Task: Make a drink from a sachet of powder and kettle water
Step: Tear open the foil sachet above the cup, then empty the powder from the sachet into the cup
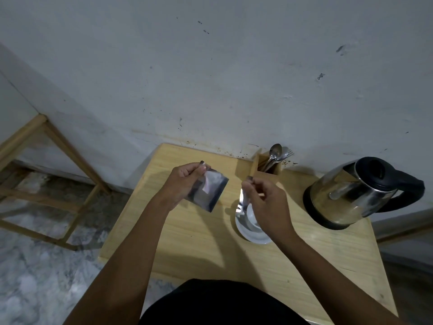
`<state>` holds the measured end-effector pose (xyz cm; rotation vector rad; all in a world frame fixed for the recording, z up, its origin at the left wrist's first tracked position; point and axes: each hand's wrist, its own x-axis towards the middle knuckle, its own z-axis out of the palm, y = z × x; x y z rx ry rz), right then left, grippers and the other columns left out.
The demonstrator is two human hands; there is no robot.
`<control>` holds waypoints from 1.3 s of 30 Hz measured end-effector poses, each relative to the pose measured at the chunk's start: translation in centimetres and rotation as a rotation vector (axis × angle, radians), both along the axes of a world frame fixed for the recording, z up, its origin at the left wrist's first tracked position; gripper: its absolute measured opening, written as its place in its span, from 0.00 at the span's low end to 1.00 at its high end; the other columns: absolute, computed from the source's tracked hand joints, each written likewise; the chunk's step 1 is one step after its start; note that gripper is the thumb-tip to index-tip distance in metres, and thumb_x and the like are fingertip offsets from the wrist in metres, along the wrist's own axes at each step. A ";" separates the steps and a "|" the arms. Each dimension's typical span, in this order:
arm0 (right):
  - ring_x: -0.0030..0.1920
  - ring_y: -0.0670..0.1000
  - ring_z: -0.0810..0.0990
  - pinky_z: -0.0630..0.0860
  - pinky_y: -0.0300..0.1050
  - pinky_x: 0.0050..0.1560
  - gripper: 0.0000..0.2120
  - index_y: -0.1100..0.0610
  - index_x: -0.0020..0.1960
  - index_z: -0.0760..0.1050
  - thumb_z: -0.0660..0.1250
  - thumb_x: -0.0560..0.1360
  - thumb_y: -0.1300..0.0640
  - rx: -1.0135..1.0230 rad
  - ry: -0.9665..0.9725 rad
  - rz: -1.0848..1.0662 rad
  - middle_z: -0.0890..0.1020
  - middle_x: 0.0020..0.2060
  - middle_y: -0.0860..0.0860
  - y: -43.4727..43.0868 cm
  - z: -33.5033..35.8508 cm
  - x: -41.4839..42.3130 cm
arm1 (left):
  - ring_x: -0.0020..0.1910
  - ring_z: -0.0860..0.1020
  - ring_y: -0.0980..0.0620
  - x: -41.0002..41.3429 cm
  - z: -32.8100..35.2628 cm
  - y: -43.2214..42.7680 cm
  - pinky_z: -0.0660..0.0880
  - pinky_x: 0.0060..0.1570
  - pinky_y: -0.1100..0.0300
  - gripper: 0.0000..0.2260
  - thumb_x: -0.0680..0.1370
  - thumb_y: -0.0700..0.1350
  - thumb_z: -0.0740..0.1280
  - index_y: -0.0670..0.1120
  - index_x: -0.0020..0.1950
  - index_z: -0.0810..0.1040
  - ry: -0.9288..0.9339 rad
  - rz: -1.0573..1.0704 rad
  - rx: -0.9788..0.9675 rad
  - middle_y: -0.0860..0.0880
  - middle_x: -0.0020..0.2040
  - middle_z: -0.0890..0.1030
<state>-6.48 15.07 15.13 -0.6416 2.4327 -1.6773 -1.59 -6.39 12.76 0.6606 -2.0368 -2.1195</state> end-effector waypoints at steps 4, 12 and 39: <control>0.31 0.41 0.77 0.72 0.33 0.37 0.13 0.61 0.40 0.80 0.63 0.80 0.59 0.152 -0.112 0.023 0.80 0.29 0.49 -1.9 -2.5 -0.6 | 0.41 0.82 0.63 1.4 -0.3 -0.3 0.77 0.37 0.69 0.09 0.80 0.46 0.64 0.47 0.53 0.84 -0.044 0.014 -0.054 0.55 0.43 0.85; 0.39 0.56 0.80 0.80 0.50 0.44 0.13 0.66 0.47 0.81 0.61 0.80 0.60 0.482 -0.343 0.121 0.82 0.39 0.57 -7.4 -8.2 -1.8 | 0.37 0.80 0.70 4.0 -0.5 -0.3 0.74 0.34 0.74 0.09 0.80 0.44 0.64 0.46 0.55 0.82 -0.042 0.101 -0.133 0.61 0.39 0.84; 0.46 0.40 0.80 0.74 0.36 0.48 0.10 0.54 0.58 0.76 0.69 0.77 0.53 0.027 -0.164 0.006 0.83 0.47 0.47 2.6 -6.0 -0.6 | 0.28 0.62 0.55 0.3 0.6 7.3 0.61 0.28 0.66 0.15 0.77 0.49 0.69 0.42 0.34 0.76 -0.117 -0.057 -0.317 0.50 0.29 0.65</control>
